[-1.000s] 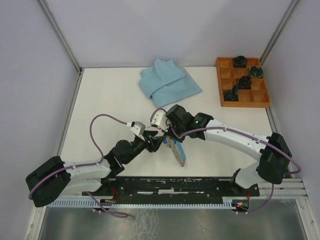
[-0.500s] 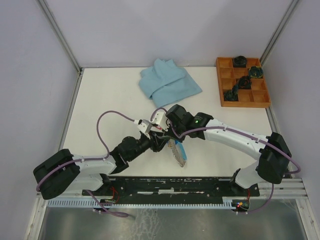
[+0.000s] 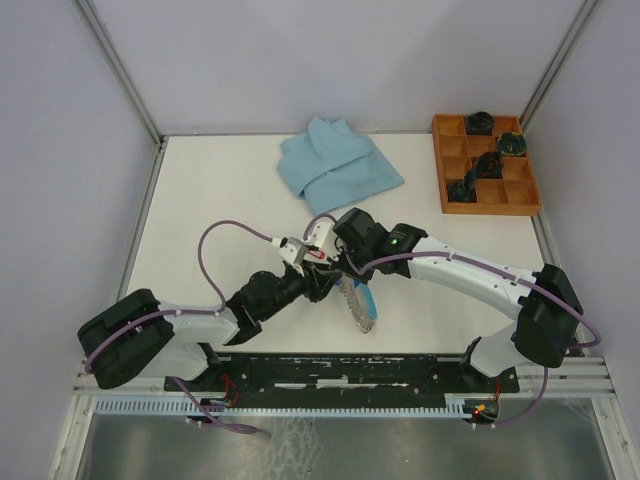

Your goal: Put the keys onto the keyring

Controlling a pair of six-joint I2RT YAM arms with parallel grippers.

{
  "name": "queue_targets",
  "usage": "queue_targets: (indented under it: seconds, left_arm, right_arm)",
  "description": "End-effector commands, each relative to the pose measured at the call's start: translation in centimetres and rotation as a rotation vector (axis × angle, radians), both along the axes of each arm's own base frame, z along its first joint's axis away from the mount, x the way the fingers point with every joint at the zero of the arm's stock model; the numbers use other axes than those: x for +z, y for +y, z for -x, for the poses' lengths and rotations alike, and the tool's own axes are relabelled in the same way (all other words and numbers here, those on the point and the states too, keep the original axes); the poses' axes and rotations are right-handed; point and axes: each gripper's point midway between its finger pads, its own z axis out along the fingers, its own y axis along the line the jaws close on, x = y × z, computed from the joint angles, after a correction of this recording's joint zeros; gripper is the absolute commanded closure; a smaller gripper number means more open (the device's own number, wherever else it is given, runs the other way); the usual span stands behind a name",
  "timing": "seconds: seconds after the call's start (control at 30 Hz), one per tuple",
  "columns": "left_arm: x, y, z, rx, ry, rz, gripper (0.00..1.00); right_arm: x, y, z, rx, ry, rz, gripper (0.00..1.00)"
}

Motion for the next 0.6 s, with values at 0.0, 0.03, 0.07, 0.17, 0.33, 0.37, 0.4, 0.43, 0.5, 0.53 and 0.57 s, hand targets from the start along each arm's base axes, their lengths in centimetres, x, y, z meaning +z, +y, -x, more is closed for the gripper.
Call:
queue_targets:
  seconds: [0.0,0.03,0.07,0.17,0.33,0.37,0.4,0.43,0.5,0.53,0.57]
  left_arm:
    - [1.0,-1.0,-0.1,-0.021,0.018,0.052,0.52]
    - [1.0,-0.9,0.0,-0.022,0.017,0.059,0.52]
    - [1.3,-0.8,0.1,-0.021,0.01,0.076,0.52]
    - [1.5,0.3,0.4,0.003,-0.005,0.114,0.5]
    - [2.1,1.2,0.7,0.016,-0.034,0.151,0.49]
    - [2.4,1.3,0.8,0.018,-0.043,0.166,0.49]
    - [2.5,1.4,0.8,0.016,-0.05,0.174,0.48]
    - [2.6,1.4,0.8,0.015,-0.054,0.178,0.48]
    - [2.9,1.0,1.0,-0.005,-0.064,0.184,0.48]
    - [3.1,0.8,1.1,-0.013,-0.069,0.188,0.48]
    - [3.3,0.6,1.1,-0.023,-0.072,0.191,0.47]
  right_arm:
    - [2.4,1.9,-0.7,0.02,-0.051,-0.083,1.0]
    - [2.5,1.9,-0.7,0.018,-0.054,-0.081,0.99]
    - [2.5,1.8,-0.8,0.014,-0.059,-0.08,0.99]
    - [2.7,1.6,-0.9,0.006,-0.071,-0.078,0.99]
    - [2.8,1.6,-1.1,-0.003,-0.077,-0.082,1.0]
    - [2.7,1.6,-1.1,-0.005,-0.077,-0.08,0.99]
    - [2.7,1.6,-1.2,-0.006,-0.078,-0.081,0.99]
    - [2.8,1.6,-1.2,-0.006,-0.079,-0.081,0.99]
    - [2.8,1.6,-1.2,-0.008,-0.08,-0.081,0.99]
    - [2.7,1.6,-1.2,-0.009,-0.079,-0.081,0.99]
    - [2.7,1.6,-1.2,-0.01,-0.078,-0.08,1.0]
